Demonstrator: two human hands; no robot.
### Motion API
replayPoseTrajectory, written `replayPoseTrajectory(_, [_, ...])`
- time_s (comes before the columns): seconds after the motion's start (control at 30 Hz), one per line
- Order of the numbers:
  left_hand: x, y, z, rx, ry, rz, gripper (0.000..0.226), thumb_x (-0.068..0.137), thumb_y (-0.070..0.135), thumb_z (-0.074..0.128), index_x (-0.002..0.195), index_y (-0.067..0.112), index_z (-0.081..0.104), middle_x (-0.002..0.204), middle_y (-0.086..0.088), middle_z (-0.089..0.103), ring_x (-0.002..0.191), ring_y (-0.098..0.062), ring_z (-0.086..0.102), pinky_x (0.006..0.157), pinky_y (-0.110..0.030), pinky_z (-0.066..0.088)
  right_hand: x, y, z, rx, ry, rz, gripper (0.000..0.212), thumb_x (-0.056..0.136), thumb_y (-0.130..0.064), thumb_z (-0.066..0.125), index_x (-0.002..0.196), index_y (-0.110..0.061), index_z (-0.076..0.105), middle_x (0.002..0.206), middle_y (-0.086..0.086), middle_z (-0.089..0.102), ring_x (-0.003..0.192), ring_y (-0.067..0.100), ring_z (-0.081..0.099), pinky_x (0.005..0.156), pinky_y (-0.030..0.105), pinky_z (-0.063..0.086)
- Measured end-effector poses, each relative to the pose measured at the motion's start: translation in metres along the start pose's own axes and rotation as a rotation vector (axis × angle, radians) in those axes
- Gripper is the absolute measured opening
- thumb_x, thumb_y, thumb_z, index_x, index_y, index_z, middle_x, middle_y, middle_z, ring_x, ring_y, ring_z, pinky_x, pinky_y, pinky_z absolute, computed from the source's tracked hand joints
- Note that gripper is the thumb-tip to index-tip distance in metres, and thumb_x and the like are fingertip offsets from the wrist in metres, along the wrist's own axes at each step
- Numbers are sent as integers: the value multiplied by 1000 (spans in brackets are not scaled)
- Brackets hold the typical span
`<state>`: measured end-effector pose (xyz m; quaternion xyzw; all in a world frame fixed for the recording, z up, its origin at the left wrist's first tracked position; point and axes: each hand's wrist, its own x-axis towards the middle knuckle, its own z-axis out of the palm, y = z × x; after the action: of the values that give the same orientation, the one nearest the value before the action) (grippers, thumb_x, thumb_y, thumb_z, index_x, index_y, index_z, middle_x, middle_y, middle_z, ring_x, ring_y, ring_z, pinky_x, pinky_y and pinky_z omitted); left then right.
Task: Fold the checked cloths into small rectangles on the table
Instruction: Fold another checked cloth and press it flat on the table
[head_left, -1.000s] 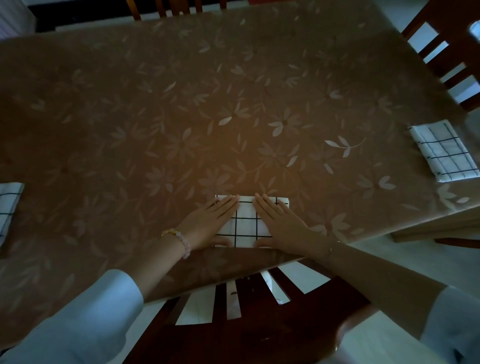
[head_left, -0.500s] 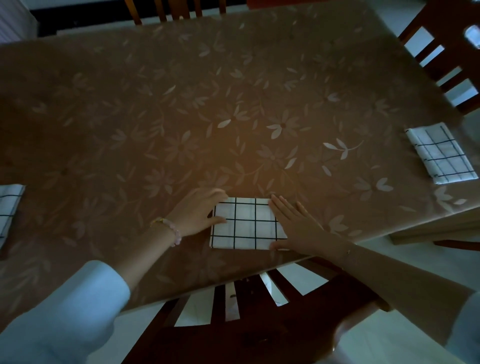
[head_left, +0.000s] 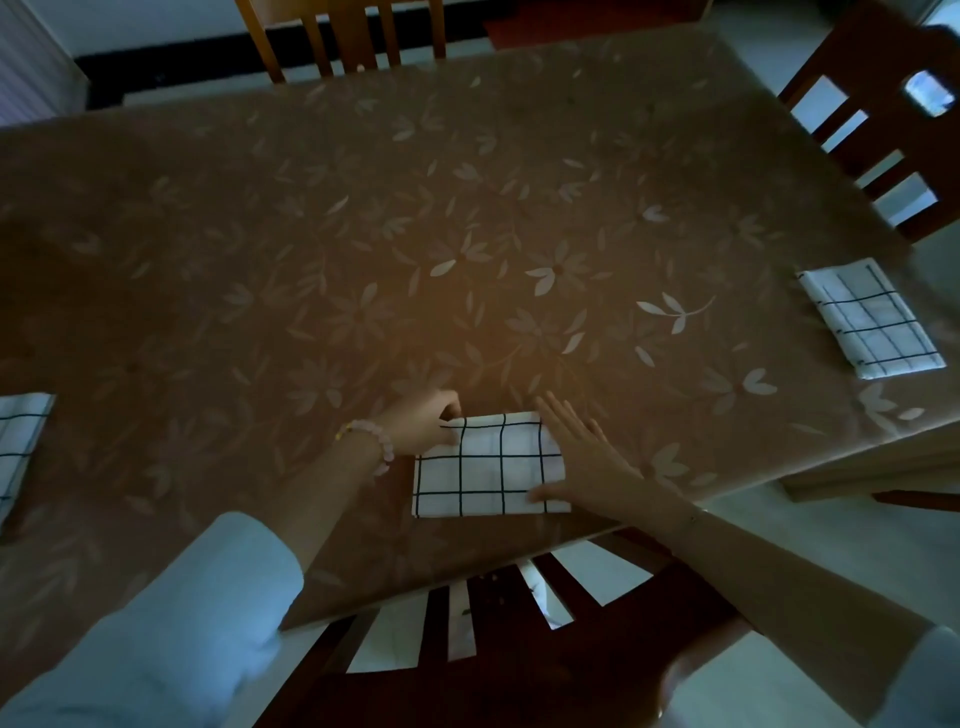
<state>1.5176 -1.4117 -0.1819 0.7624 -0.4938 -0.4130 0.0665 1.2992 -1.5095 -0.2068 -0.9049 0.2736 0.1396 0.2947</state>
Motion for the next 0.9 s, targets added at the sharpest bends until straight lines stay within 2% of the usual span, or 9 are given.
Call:
replayPoseTrajectory(0.07, [-11,-7,-3,-200,52,-15,13,85,16,66,87,16,53,83,2,56,76,-11,53,61,-18,38,3,-2,-7,408,127,60,105,73,-50,71,151,-26,6,158,-7,7,144,14,10,115,44,18])
replayPoseTrajectory(0.17, [-31,-12,-7,-541,213,-40,17,81,13,71,81,18,55,77,4,61,67,-3,57,57,-13,42,9,-6,-19,904,299,187,83,67,-46,77,137,-26,37,126,-3,56,114,17,58,89,37,52])
replayPoseTrajectory(0.3, [-52,2,-12,-819,396,-96,18,82,11,70,95,9,58,85,0,65,73,-11,62,58,-19,49,7,-33,-20,1342,215,332,57,70,-46,76,118,-19,60,115,12,66,102,28,66,88,50,53])
replayPoseTrajectory(0.43, [-67,21,-21,-974,505,-120,36,79,20,74,108,4,59,99,-13,67,90,-30,65,71,-50,57,-2,-70,-32,1568,129,353,35,88,-29,63,113,-4,62,110,17,68,101,32,66,92,46,51])
replayPoseTrajectory(0.5, [-72,27,-22,-1014,532,-133,52,76,27,77,119,7,56,112,-11,64,101,-30,63,83,-53,53,-5,-82,-42,1600,213,317,25,90,-17,60,109,0,62,108,20,68,98,35,66,89,51,52])
replayPoseTrajectory(0.63, [-77,39,-23,-1030,578,-74,24,79,22,74,94,22,57,92,8,61,93,-19,61,84,-43,52,-17,-90,-66,1418,359,255,10,91,-9,59,91,-6,68,95,16,71,89,32,69,80,49,56])
replayPoseTrajectory(0.77, [-82,50,-20,-1044,563,-11,48,79,27,73,122,18,54,106,5,60,105,-26,60,93,-51,48,-32,-85,-85,1187,442,223,17,90,-15,61,91,0,69,86,13,72,76,20,70,71,36,59])
replayPoseTrajectory(0.83, [-80,57,-20,-1044,558,19,56,80,27,72,130,12,50,112,2,56,107,-22,57,95,-44,47,-38,-80,-90,1084,474,211,30,89,-24,63,89,6,66,91,26,67,79,33,68,76,48,57])
replayPoseTrajectory(0.9, [-77,67,-19,-1022,553,53,58,82,26,70,133,9,48,114,1,53,105,-15,51,89,-30,42,-45,-75,-93,1048,505,200,29,89,-26,63,88,3,67,91,25,68,86,39,67,81,54,53])
